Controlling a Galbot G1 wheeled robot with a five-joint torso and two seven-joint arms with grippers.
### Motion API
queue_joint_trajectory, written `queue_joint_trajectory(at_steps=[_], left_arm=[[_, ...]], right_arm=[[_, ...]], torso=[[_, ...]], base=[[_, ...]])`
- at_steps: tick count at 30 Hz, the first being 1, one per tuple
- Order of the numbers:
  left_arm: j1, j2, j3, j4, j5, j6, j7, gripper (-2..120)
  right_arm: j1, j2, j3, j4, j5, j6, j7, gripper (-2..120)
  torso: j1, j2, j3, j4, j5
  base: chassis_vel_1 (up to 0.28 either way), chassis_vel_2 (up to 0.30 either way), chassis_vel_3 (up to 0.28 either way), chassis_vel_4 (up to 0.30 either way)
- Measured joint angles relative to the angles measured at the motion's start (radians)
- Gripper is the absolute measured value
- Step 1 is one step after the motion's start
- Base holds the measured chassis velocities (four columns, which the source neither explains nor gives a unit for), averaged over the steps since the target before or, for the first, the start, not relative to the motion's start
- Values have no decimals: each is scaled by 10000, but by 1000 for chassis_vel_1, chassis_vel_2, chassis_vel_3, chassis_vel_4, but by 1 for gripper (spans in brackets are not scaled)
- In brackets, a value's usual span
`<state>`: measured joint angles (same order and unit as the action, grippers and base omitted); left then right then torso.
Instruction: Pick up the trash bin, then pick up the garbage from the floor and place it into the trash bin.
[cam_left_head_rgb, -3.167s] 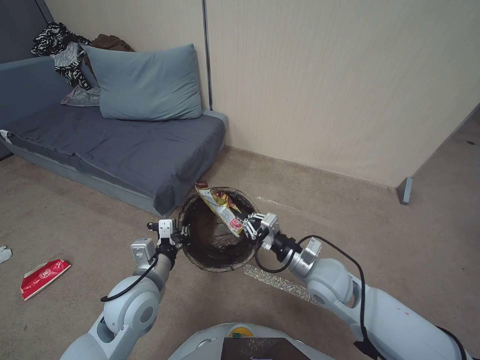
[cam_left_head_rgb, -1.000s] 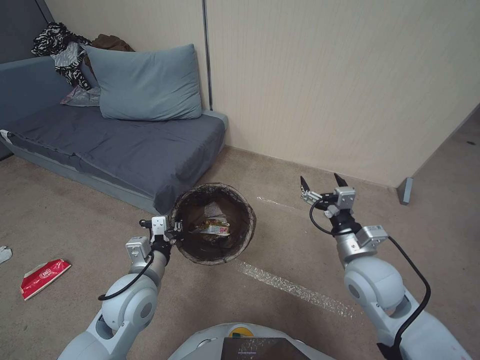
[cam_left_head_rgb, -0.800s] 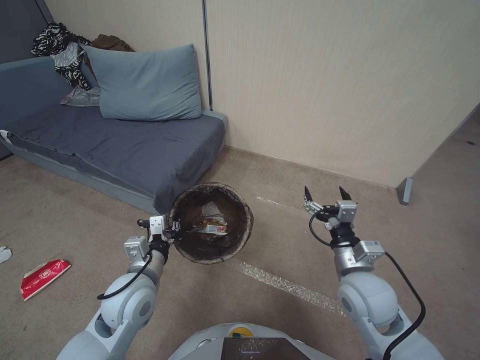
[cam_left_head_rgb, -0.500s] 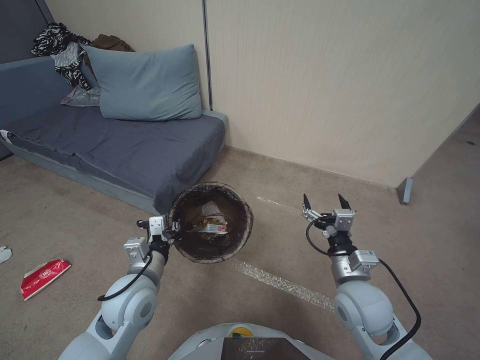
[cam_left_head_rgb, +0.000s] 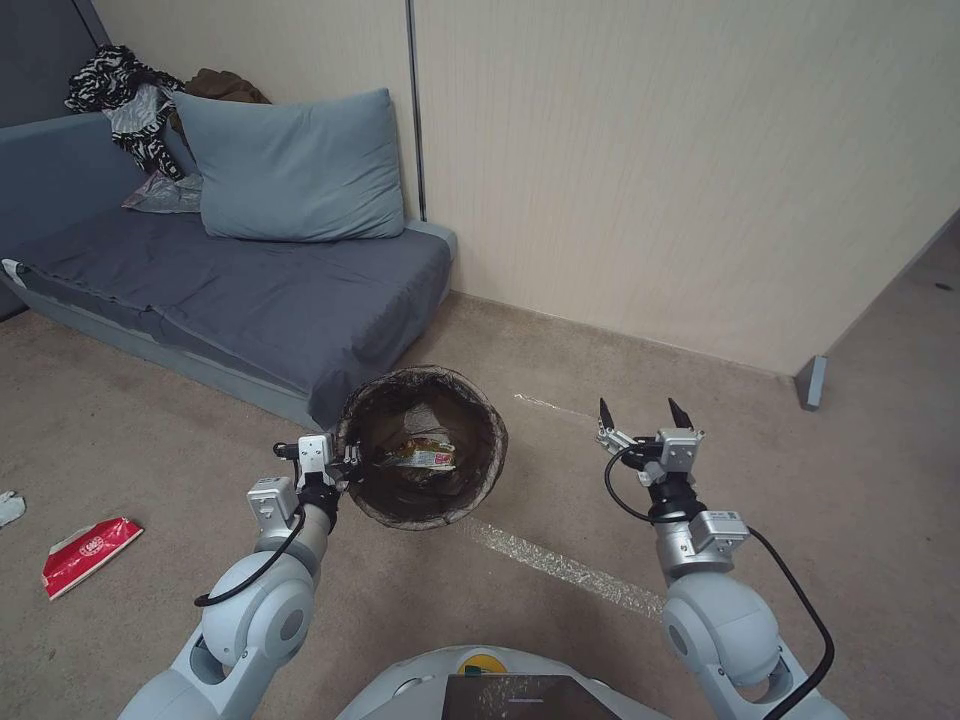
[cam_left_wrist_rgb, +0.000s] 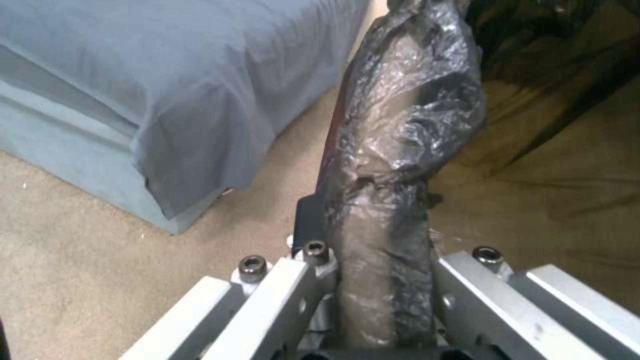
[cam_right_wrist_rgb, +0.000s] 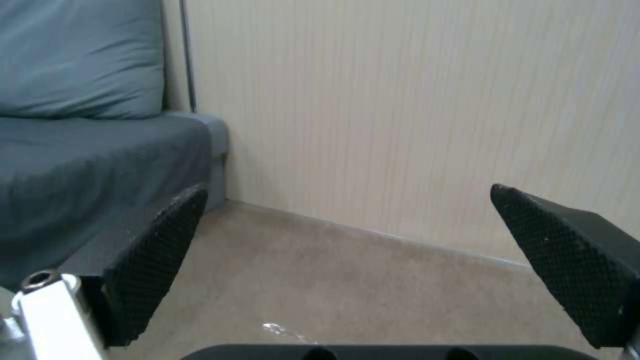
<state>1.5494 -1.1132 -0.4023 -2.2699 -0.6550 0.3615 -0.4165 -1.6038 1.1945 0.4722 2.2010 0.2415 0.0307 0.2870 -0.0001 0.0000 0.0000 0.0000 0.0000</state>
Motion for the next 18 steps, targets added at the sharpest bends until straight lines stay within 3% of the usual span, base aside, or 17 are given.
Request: queue_joint_trajectory(at_steps=[18], left_arm=[[-14,23,-31,-51,18,53,-6,3]], right_arm=[[76,118,-124,-30,-57,-39,-3,100]], torso=[[0,0,0,0,0]], base=[[50,52,51,52]])
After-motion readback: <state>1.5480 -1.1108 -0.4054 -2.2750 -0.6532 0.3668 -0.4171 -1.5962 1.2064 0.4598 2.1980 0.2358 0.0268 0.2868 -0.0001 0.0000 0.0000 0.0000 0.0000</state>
